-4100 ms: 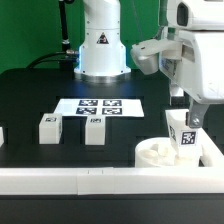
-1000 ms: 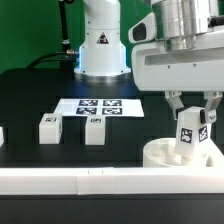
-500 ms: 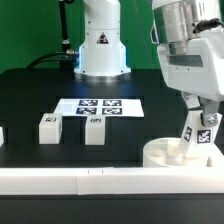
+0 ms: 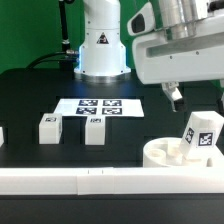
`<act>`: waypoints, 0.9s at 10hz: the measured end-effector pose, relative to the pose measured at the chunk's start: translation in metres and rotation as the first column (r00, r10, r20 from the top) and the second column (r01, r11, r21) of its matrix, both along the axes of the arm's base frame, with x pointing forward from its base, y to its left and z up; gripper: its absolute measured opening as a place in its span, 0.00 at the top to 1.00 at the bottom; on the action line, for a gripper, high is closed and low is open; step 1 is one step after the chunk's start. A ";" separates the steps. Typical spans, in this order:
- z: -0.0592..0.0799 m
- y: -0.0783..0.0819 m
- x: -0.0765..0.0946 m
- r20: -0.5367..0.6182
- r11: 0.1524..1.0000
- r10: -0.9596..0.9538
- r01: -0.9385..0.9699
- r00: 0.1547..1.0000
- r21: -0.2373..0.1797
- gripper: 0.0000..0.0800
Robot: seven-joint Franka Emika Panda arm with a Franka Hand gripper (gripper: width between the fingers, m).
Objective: Assemble stool
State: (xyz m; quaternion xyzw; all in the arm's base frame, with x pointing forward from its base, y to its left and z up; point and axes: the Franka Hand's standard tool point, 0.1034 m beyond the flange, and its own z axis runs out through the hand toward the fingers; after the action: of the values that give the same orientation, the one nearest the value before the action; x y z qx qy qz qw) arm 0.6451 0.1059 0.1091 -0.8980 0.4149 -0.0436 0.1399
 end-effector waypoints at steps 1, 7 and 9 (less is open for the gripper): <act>-0.002 0.000 -0.001 0.013 0.997 0.071 -0.071 0.997 -0.017 0.19; -0.005 0.011 -0.004 0.076 0.759 0.643 -0.621 0.762 -0.193 0.19; -0.005 0.017 -0.006 0.074 0.607 0.789 -0.755 0.610 -0.248 0.19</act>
Offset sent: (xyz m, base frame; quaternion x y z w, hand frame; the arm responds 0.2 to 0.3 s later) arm 0.0000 0.0000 0.0000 0.0000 0.0000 -0.2667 0.9638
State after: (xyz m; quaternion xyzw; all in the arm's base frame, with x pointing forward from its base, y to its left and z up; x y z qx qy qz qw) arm 0.6391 0.1228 0.1044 -0.9902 -0.0349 -0.0974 0.0938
